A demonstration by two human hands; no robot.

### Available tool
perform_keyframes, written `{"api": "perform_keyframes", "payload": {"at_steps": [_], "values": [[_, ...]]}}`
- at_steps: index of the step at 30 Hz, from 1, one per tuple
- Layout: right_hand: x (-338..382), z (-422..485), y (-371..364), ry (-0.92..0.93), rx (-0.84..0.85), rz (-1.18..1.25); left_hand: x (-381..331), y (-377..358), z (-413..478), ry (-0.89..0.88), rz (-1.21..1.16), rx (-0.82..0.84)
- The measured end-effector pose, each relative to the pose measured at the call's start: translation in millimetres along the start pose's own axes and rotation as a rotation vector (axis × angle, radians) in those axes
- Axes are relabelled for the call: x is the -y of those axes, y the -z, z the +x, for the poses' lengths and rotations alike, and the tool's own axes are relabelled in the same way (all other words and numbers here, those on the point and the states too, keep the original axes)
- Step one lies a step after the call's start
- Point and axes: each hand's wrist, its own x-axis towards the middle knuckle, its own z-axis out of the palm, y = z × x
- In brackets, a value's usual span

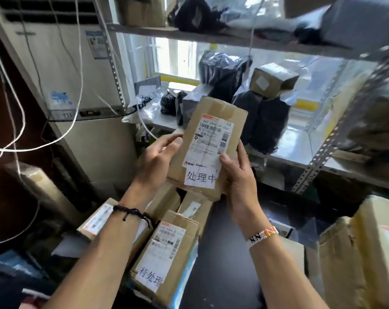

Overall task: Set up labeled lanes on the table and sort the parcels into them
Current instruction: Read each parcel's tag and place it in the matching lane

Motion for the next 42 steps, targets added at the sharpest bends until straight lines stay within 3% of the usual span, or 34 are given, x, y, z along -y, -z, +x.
{"api": "perform_keyframes", "payload": {"at_steps": [5,13,20,31,42], "values": [[65.9,-39.3,38.9,0.150,0.050,-0.006,-40.7,-72.4,-18.4,-0.038,-0.170,0.250],[173.8,-105.6,95.6,0.373,0.028,-0.005,-110.1,-182.0,-90.6,-0.246,-0.296,0.365],[226.8,-165.8,157.4,0.461,-0.036,-0.049,-137.5,-256.9,-151.0,-0.262,-0.379,0.439],[257.9,-248.8,242.4,0.482,-0.165,-0.143,-135.5,-344.2,-229.3,-0.228,-0.386,0.521],[213.8,-300.5,269.0,0.354,-0.174,-0.211,-84.5,-335.3,-286.7,-0.096,-0.378,0.482]]}}
